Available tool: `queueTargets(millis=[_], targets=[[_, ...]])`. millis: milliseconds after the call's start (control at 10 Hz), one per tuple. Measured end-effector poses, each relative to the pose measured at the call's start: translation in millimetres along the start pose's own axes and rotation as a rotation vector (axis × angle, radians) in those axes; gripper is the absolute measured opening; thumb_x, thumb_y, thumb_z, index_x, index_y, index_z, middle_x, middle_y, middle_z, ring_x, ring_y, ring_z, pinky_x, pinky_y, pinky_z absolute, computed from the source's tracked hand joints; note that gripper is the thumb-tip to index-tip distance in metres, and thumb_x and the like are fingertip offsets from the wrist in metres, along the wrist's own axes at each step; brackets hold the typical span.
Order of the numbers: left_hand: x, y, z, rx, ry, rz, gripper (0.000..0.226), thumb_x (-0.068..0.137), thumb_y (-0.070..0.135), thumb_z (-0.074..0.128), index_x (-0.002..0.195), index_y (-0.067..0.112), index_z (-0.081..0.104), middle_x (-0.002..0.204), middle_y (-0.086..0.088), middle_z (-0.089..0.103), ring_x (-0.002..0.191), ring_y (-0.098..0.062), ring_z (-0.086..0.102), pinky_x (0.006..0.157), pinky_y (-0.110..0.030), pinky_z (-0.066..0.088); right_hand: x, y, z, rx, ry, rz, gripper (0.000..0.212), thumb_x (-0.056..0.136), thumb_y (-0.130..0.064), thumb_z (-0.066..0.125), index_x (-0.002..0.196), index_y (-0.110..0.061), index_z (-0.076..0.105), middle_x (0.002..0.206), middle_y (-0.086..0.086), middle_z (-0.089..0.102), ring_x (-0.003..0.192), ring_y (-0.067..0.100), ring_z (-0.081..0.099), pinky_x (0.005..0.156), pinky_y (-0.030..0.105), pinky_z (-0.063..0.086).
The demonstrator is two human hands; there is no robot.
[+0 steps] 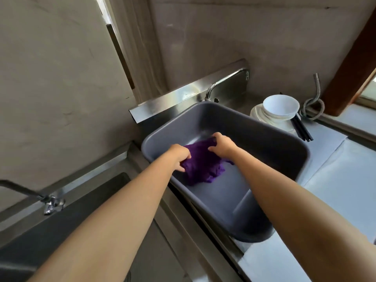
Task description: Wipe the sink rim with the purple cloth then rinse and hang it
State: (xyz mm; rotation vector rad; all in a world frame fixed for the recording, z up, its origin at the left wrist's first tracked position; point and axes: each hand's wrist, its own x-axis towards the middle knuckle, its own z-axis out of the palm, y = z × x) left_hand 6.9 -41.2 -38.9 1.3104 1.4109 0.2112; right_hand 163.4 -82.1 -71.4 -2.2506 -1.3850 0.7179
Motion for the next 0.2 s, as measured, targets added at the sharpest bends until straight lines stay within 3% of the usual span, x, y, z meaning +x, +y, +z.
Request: queueTargets(millis=[100, 200], targets=[[14.3, -1.1, -5.8, 0.116, 0.121, 0.012, 0.043, 0.085, 0.008, 0.053, 0.127, -0.001, 0.046, 0.117, -0.016, 0.059, 0.088, -0.024, 0.051, 0.072, -0.033, 0.044, -1.2, -9.2, 15.0, -0.060, 0.035, -0.013, 0.072, 0.084, -0.027, 0.066, 0.141, -0.005, 0.028, 0.140, 0.022, 0.039, 0.129, 0.039, 0.039, 0.106, 0.040, 0.034], [18.3, 0.3, -11.5, 0.237, 0.183, 0.055, 0.035, 0.086, 0.012, 0.050, 0.118, -0.003, 0.055, 0.110, -0.018, 0.062, 0.081, -0.025, 0.051, 0.063, -0.031, 0.044, -1.2, -14.6, 17.7, -0.148, -0.015, -0.018, 0.075, 0.084, -0.033, 0.065, 0.142, -0.007, 0.027, 0.142, 0.019, 0.038, 0.130, 0.039, 0.034, 0.106, 0.043, 0.033]])
